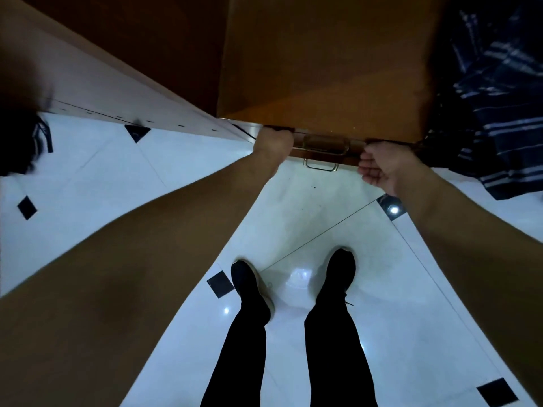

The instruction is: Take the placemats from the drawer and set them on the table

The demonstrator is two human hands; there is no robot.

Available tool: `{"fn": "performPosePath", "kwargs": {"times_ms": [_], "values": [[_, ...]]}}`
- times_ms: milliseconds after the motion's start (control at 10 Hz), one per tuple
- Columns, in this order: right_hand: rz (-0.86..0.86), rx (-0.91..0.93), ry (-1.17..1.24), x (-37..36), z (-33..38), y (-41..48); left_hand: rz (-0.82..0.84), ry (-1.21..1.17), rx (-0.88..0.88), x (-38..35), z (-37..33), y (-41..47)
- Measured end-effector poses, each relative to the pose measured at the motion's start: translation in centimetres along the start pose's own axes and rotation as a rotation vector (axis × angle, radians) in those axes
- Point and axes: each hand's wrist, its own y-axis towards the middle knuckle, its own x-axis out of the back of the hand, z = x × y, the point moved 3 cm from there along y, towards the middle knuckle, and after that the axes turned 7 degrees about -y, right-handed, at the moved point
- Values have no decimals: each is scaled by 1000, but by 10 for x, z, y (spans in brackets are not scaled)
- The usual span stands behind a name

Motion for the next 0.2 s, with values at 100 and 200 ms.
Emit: {"fn": "performPosePath", "kwargs": {"times_ms": [100, 200], "values": [[-49, 99, -162, 3, -5, -9, -36, 237, -128, 7, 8, -8], [-155, 289, -595, 5, -11, -31, -62, 598, -303, 16, 11, -39]]}}
